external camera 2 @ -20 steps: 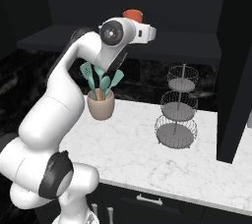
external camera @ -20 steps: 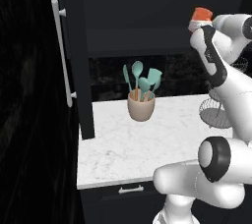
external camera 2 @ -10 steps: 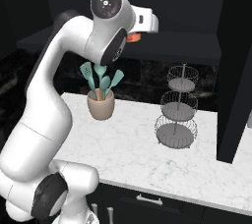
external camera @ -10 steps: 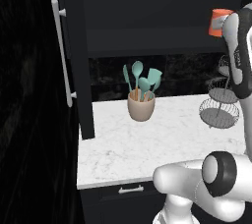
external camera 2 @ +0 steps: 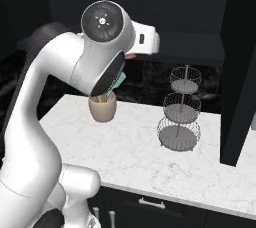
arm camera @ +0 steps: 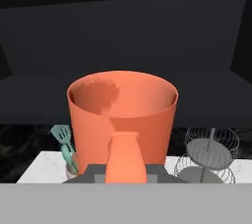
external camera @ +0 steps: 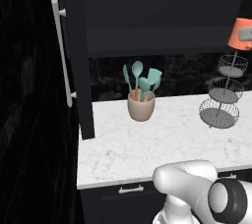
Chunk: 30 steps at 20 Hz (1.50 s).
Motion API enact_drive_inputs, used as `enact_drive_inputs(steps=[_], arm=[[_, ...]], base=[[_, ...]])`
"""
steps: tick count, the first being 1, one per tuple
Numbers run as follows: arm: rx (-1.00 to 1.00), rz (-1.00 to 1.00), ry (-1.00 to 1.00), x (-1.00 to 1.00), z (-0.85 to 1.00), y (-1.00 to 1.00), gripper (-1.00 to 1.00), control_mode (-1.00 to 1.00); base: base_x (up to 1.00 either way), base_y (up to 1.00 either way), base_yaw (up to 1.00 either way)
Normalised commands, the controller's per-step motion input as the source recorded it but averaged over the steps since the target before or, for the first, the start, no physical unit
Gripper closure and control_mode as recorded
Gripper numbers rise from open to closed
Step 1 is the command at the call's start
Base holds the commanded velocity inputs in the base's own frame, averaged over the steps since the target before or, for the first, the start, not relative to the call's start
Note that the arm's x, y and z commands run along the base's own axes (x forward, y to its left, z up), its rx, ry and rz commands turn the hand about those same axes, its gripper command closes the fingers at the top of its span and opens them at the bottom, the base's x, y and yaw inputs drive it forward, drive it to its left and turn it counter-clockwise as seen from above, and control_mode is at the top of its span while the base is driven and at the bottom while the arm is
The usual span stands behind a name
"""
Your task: Gather all objects into one cabinet and sort the glasses and bowls to opposite sides.
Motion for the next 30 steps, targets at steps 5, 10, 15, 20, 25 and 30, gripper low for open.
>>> enact_drive_inputs(steps=[5,10,15,20,25,30], arm=[[0.19,0.0,-0.01,-1.0,0.06,0.01,1.0,-1.0],[0.06,0.09,0.01,-1.0,0.19,0.13,1.0,-1.0],[0.0,0.3,0.0,-1.0,0.15,0.19,1.0,-1.0],[-0.01,0.35,0.0,-1.0,0.21,0.17,1.0,-1.0],[-0.03,0.27,0.01,-0.76,0.24,0.37,1.0,-1.0],[-0.09,0.07,0.0,-0.13,0.46,0.03,1.0,-1.0]], base=[[0.0,0.0,0.0],[0.0,0.0,0.0],[0.0,0.0,0.0],[0.0,0.0,0.0],[0.0,0.0,0.0],[0.0,0.0,0.0]])
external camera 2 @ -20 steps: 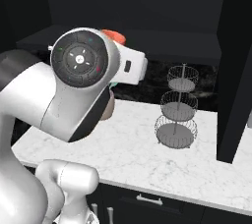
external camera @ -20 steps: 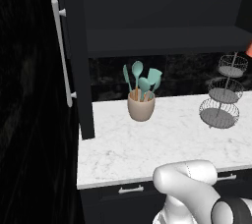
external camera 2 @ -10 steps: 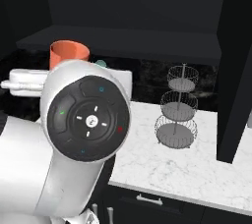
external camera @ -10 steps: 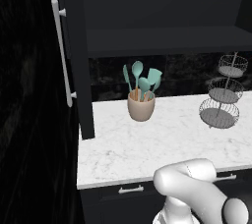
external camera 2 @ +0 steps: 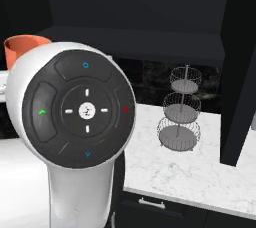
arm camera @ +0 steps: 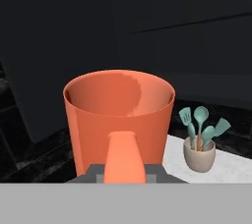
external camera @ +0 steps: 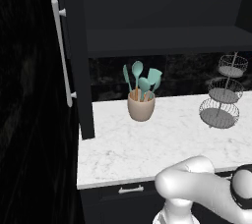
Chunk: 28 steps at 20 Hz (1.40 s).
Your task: Gather all objects into one cabinet and sort the glasses and bowls to opposite sides.
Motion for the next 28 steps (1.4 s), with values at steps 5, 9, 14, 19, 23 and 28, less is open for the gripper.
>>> enact_drive_inputs(steps=[5,9,14,19,23,28], arm=[[-0.11,0.02,0.0,-0.01,0.16,0.0,1.0,-1.0],[0.0,0.0,0.0,0.0,0.0,0.0,1.0,-1.0],[0.0,0.0,0.0,0.0,0.0,0.0,1.0,-1.0],[0.0,0.0,0.0,0.0,0.0,0.0,1.0,-1.0],[0.0,0.0,0.0,0.0,0.0,0.0,1.0,-1.0],[0.0,0.0,0.0,0.0,0.0,0.0,1.0,1.0]], base=[[0.0,0.0,0.0],[0.0,0.0,0.0],[0.0,0.0,0.0],[0.0,0.0,0.0],[0.0,0.0,0.0],[0.0,0.0,0.0]])
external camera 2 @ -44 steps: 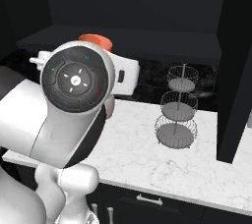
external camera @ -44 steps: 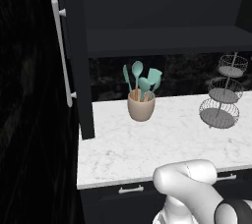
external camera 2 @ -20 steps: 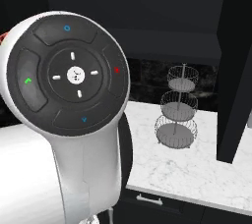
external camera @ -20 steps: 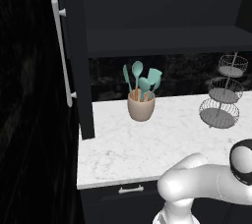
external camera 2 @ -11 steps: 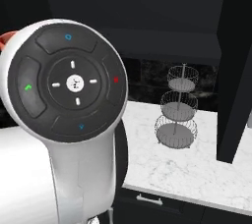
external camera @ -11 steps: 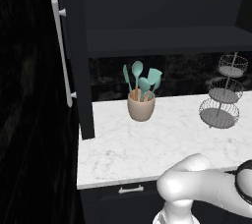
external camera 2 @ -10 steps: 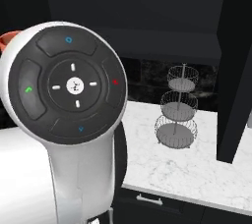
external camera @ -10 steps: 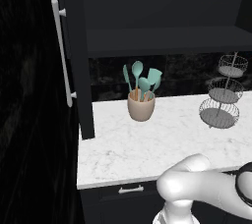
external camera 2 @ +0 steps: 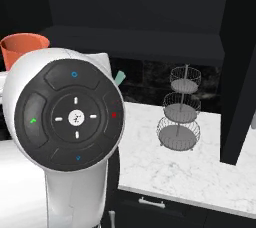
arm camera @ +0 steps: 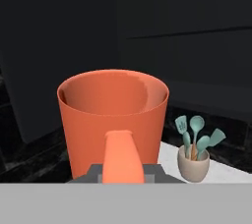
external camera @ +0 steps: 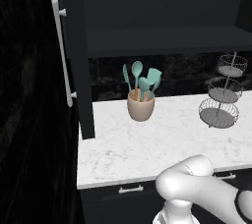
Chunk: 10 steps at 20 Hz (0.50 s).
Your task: Gather all objects into one cabinet and sort the glasses and bowls to opposite sides.
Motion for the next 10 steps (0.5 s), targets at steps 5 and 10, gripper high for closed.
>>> enact_drive_inputs(steps=[5,10], arm=[[0.0,0.0,0.0,0.0,0.0,0.0,1.0,1.0],[0.0,0.0,0.0,0.0,0.0,0.0,1.0,1.0]], base=[[-0.83,-0.27,0.0],[-0.97,-0.38,0.01]])
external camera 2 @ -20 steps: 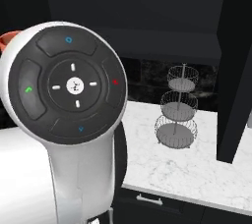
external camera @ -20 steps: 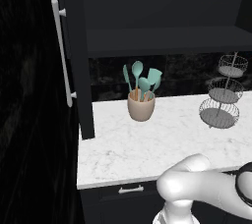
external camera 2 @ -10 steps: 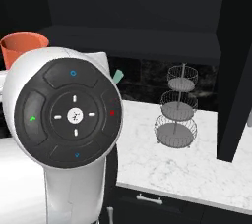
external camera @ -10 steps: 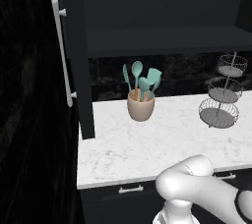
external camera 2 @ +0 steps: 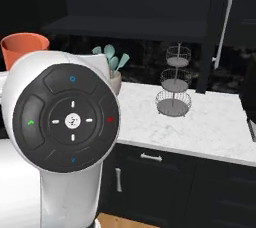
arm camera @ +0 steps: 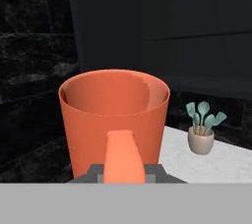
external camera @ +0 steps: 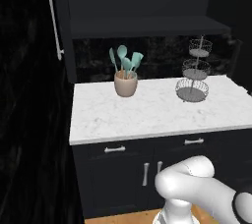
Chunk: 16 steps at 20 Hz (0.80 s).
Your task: Gather all objects into one cabinet and sort the glasses and bowls to opposite sides.
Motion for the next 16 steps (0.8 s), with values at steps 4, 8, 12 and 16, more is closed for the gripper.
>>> enact_drive_inputs(steps=[4,8,12,16], arm=[[0.0,0.0,0.0,0.0,0.0,0.0,1.0,1.0],[0.0,0.0,0.0,0.0,0.0,0.0,1.0,1.0],[0.0,0.0,0.0,0.0,0.0,0.0,1.0,1.0],[0.0,0.0,0.0,0.0,0.0,0.0,1.0,1.0]], base=[[-1.0,-0.69,0.0],[-0.22,-0.94,-0.07],[0.24,-1.0,-0.03],[0.51,-1.0,0.0]])
